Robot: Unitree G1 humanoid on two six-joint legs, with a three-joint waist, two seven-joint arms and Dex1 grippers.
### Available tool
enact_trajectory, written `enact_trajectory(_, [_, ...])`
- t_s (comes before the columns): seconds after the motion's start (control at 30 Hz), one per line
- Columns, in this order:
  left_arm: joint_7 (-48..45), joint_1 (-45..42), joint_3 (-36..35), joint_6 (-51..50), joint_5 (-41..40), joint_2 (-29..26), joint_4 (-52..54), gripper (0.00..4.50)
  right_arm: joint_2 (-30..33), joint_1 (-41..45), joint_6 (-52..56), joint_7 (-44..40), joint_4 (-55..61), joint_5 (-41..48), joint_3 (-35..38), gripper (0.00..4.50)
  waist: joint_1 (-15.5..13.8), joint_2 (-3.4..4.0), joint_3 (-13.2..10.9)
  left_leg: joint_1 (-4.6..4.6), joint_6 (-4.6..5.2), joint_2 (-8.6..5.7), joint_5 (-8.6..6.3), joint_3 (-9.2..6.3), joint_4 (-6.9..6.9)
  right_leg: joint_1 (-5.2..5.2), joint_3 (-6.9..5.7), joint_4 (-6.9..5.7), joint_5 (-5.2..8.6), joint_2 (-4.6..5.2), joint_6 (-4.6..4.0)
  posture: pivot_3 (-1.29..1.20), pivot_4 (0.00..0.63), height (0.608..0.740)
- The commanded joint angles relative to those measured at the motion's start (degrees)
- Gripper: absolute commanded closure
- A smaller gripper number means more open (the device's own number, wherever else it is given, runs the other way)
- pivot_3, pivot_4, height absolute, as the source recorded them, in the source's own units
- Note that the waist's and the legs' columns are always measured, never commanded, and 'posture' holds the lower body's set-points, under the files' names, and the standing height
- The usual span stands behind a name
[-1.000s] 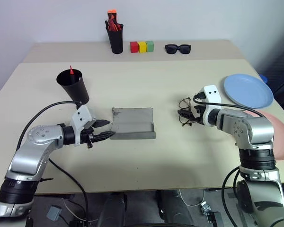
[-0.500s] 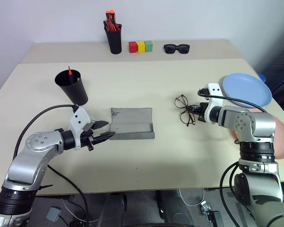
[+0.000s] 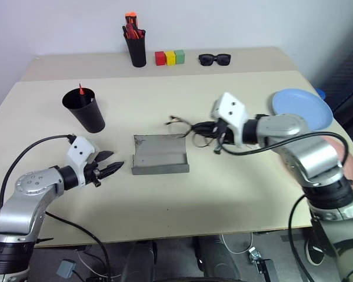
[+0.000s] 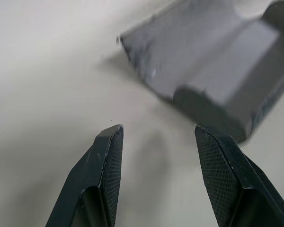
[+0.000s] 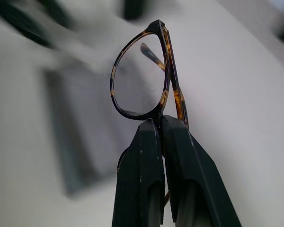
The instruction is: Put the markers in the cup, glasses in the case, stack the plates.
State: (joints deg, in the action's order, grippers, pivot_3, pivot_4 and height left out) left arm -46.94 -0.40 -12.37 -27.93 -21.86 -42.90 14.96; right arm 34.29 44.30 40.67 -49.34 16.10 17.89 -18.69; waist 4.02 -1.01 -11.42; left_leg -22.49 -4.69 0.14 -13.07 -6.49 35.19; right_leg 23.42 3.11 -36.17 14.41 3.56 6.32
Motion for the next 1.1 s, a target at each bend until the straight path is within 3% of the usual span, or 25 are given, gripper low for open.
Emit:
enact_trajectory(0.03, [-1.2,2.0,-3.9,1.0,-2.1,-1.1,3.7,2.07,-4.2,3.1,-2.3,-1.4,-3.0,-3.3,-5.7,4.44,-0.1,0.0,0.0,0.01,0.0,0.0,0.0,0.0,0.0,0.0,-0.01,-0.01,-0.01,0.0,-0.04,0.0,0.15,0.74])
enact_trajectory(0.27, [-3.9,6.3,-6.0,0.1,-5.0,-2.6,8.1,2.07,-9.1,3.8,-3.0,1.2,-11.8,-9.0,-8.2,4.44,-1.4,-0.01,0.0,-0.05,-0.01,-0.02,0.0,0.0,-0.04,0.04,-0.02,0.06,0.0,0.04,-0.04,0.0,0.15,0.74])
enact_trajectory(0.5, [-3.2,5.7,-5.9,-0.6,-5.1,-3.1,8.4,2.07,-7.2,2.2,-2.0,-3.1,-10.1,-9.3,-8.7,4.44,-1.4,-0.01,0.0,-0.04,-0.01,-0.01,0.0,-0.01,-0.05,0.05,-0.03,0.04,0.01,0.02,-0.05,0.0,0.15,0.74])
enact_trajectory(0.6, [-2.5,3.6,-4.9,-0.9,-4.8,-3.2,7.5,2.07,-7.3,2.2,-2.0,-4.5,-9.1,-9.2,-8.5,3.53,-1.5,0.0,0.0,-0.03,-0.01,-0.01,0.0,-0.02,-0.07,0.05,-0.03,0.03,0.01,0.0,-0.05,0.0,0.15,0.74])
enact_trajectory(0.73, [-2.2,1.2,-3.9,0.0,-4.3,-2.8,6.2,2.07,-8.4,2.8,-2.3,-3.0,-9.6,-10.2,-7.3,1.63,-1.4,-0.01,0.0,-0.02,-0.01,-0.01,0.0,-0.01,-0.04,0.03,-0.03,0.02,0.0,0.01,-0.05,0.0,0.15,0.74])
enact_trajectory(0.8, [-1.5,-1.9,-3.5,-2.0,-5.7,-2.2,4.7,2.07,-8.7,3.2,-2.0,-2.2,-9.7,-10.0,-5.9,1.63,-1.4,0.0,0.0,-0.02,-0.01,-0.01,0.0,-0.02,-0.06,0.05,-0.04,0.01,0.0,-0.01,-0.04,0.0,0.15,0.74])
enact_trajectory(0.9, [-1.1,-7.5,-2.0,-4.1,-7.9,-0.6,3.4,2.96,-8.1,2.5,-1.6,-1.9,-7.4,-8.8,-3.1,1.57,-1.5,-0.01,0.0,-0.02,-0.01,-0.01,0.0,-0.03,-0.04,0.02,-0.05,0.01,-0.02,0.0,0.0,0.0,0.15,0.74])
enact_trajectory(1.0, [0.4,-14.9,1.6,-6.2,-7.3,1.6,0.4,4.38,-6.0,-0.3,-1.2,-2.1,-3.2,-7.6,-0.5,1.57,-1.8,-0.02,0.0,-0.07,-0.01,-0.04,0.0,-0.05,-0.02,0.0,-0.06,0.04,-0.11,0.01,0.19,0.0,0.15,0.74])
enact_trajectory(1.1, [4.0,-25.5,7.5,-7.6,-3.1,5.4,-6.7,4.46,-3.1,-5.4,-0.5,-1.2,1.9,-6.8,2.7,1.57,-2.6,-0.06,0.0,-0.06,-0.01,-0.05,0.0,-0.12,-0.01,-0.05,-0.11,0.03,-0.11,0.01,0.22,0.0,0.15,0.74])
